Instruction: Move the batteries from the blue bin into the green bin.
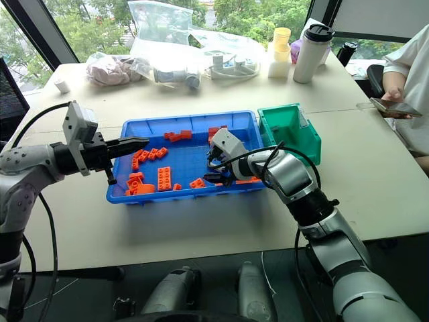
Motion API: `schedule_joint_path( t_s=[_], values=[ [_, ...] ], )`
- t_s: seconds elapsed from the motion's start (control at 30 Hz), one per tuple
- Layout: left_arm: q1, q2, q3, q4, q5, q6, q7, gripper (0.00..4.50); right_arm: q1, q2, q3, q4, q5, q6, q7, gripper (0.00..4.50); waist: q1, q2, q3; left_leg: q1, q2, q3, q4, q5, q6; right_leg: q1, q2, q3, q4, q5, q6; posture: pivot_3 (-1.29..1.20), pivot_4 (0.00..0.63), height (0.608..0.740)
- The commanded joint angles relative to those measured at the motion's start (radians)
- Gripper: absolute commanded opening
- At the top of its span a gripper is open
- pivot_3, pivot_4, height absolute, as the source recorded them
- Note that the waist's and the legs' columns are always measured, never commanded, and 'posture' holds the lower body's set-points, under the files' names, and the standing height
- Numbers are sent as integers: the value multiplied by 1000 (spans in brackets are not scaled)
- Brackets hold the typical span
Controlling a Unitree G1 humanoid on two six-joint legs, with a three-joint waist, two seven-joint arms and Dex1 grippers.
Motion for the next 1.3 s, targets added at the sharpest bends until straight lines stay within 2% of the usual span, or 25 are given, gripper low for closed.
schedule_joint_path(
  t_s=[0.03, 0.07, 0.1, 0.2, 0.4, 0.57, 0.8, 0.93, 1.0, 1.1, 1.2, 1.23, 1.3],
  values=[
    [-8, 23, 38, -35, -24, 5, -5, 0, -7, -1, 56, 31, -61, -61, 17, 2383, 0, 0, 0, 0, 0, 0, 0, 0, 0, 0, 0, 0, 0, 0, 0, 0, 150, 740],
    [-7, 24, 38, -36, -26, 7, -6, 0, -8, 0, 59, 35, -68, -70, 22, 2019, 0, 0, 0, 0, 0, 0, 0, 0, 0, 0, 0, 0, 0, 0, 0, 0, 150, 740],
    [-9, 28, 38, -35, -28, 7, -9, 0, -16, 1, 57, 45, -74, -73, 25, 1411, 0, 0, 0, 0, 0, 0, 0, 0, 0, 0, 0, 0, 0, 0, 0, 0, 150, 740],
    [-13, 37, 33, -31, -32, 5, -18, 0, -33, 3, 52, 65, -91, -77, 38, 17, 1, 0, 0, 0, 0, 0, 0, 0, 0, 0, 0, 0, 0, 0, 0, 0, 150, 740],
    [-33, 38, 22, -11, -21, -4, -27, 0, -99, -29, 0, 35, -125, -85, 41, 41, 1, 0, 0, 0, 0, 0, 0, 0, 0, 0, 0, 0, 0, 0, 0, 0, 150, 740],
    [-39, 32, 16, -1, -16, -9, -32, 0, -215, -100, -230, -1, -69, 19, 1, 41, 3, 1, 1, -1, 0, 0, 0, 0, 0, -1, 0, 0, -1, 0, 0, 0, 150, 740],
    [-51, 13, 0, 20, -3, -28, -33, 0, -202, -214, -318, 62, -101, 32, -44, 41, 4, 0, 0, -1, 0, 0, -1, 0, 0, 1, -1, -1, -3, 0, 0, 0, 150, 740],
    [-62, 0, -13, 29, 6, -38, -40, 0, -141, -266, -340, 77, -103, 47, -43, 41, 4, 0, 0, -1, 0, 0, -1, 0, 0, 0, -1, -1, -2, 0, 0, 0, 150, 740],
    [-65, -5, -19, 31, 7, -41, -47, 0, -111, -270, -329, 81, -111, 36, -52, 1094, 2, 0, 0, -1, 0, 1, -1, 0, 0, 0, -1, 0, -3, 0, 0, 0, 150, 740],
    [-66, -4, -27, 30, 4, -38, -58, 0, -92, -268, -335, 92, -111, 26, -57, 2380, 1, 0, 0, -1, 0, 1, -1, 0, 0, 0, -1, 0, -2, 0, 0, 0, 150, 740],
    [-60, 2, -29, 26, 2, -36, -66, 0, -84, -272, -341, 96, -110, 20, -58, 4023, 3, 0, 0, -1, 0, 1, -1, 0, 0, 0, -1, 0, -2, 0, 0, 0, 150, 740],
    [-58, 4, -28, 26, 0, -34, -66, 0, -84, -280, -340, 93, -114, 15, -57, 4426, 3, 0, 0, -1, 0, 1, -1, 0, 0, 0, -1, 0, -2, 0, 0, 0, 150, 740],
    [-57, 5, -24, 26, -1, -31, -67, 0, -88, -291, -343, 89, -116, 8, -55, 4476, 4, 0, 0, -1, 0, 1, -1, 0, 0, 0, -1, 0, -2, 0, 0, 0, 150, 740]
  ],
)
